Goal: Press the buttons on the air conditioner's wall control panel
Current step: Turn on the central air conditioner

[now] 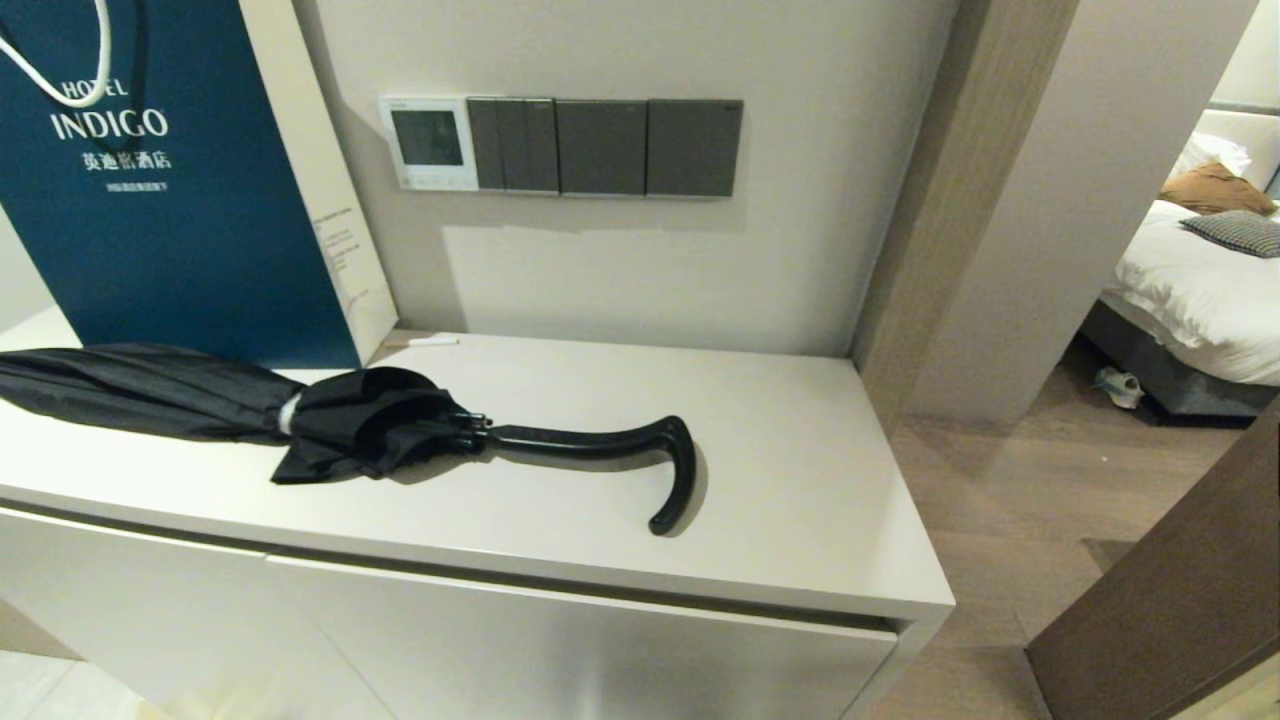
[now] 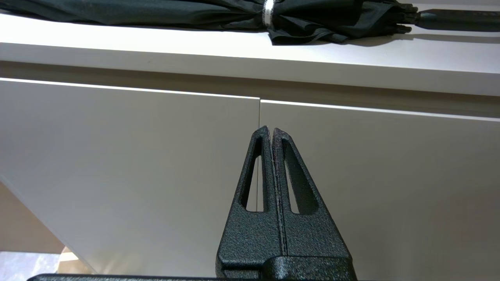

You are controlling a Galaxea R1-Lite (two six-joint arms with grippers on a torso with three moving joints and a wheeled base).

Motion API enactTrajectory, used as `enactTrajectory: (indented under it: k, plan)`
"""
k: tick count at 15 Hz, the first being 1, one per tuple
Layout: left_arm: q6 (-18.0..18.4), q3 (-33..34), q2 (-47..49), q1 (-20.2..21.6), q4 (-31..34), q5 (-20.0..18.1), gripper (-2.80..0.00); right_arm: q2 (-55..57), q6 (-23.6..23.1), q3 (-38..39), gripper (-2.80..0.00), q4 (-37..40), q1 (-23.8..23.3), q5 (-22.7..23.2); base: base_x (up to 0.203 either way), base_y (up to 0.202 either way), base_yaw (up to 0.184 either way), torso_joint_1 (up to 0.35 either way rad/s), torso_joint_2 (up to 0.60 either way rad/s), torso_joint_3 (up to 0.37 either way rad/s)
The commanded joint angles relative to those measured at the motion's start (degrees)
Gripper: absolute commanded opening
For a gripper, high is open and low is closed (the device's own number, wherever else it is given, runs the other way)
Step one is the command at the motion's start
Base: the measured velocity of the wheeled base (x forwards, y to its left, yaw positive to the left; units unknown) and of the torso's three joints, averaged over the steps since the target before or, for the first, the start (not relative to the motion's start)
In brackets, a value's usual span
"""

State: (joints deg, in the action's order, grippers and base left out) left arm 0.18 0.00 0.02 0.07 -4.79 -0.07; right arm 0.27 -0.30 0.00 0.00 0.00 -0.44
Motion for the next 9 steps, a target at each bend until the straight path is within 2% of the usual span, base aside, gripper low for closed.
enactTrajectory:
  k: [1,9]
  plan:
    - [0.0,1.8,0.1,0.0,0.0,0.0,-2.8,0.1,0.0,0.1,-2.8,0.0,0.0,0.0,0.0,0.0,0.0,0.0,0.0,0.0]
    - [0.0,1.4,0.1,0.0,0.2,-0.1,-2.8,0.1,0.0,0.1,-2.8,0.0,0.0,0.0,0.0,0.0,0.0,0.0,0.0,0.0]
